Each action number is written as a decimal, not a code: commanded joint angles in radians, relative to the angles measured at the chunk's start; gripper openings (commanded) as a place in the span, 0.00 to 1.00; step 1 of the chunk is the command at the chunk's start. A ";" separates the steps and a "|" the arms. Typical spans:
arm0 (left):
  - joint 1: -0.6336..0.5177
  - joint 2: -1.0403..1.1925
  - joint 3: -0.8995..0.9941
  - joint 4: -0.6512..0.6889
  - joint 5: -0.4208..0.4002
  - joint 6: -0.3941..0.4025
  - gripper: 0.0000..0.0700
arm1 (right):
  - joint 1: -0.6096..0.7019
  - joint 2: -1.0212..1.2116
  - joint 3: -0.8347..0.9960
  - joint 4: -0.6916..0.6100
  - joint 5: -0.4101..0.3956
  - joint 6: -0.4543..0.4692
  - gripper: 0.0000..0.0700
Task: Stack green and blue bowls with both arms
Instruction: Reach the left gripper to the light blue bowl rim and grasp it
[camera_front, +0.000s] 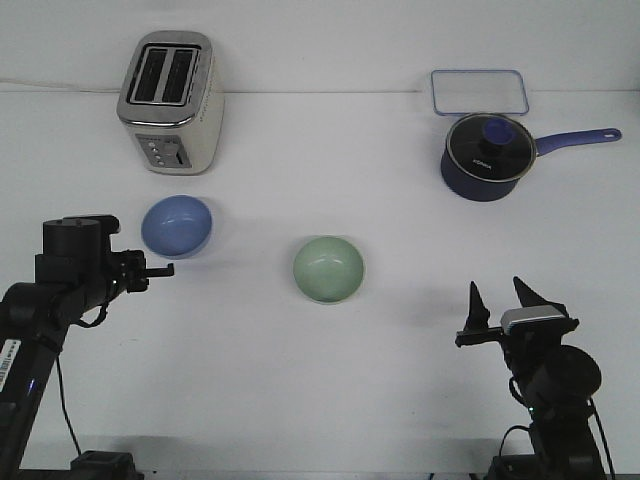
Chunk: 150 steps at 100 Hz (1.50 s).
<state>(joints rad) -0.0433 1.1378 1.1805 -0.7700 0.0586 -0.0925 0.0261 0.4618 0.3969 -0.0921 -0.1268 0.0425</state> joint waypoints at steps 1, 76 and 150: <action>0.001 0.002 0.018 0.005 0.005 0.013 0.02 | 0.001 0.004 0.006 0.010 0.003 0.009 0.70; 0.014 0.016 0.027 0.048 0.004 -0.001 0.72 | 0.001 0.004 0.006 0.010 0.004 0.009 0.70; 0.124 0.694 0.450 0.007 0.005 0.108 0.72 | 0.001 0.004 0.006 0.010 0.004 0.009 0.70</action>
<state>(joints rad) 0.0780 1.7901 1.6119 -0.7578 0.0589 -0.0109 0.0261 0.4618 0.3969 -0.0917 -0.1268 0.0425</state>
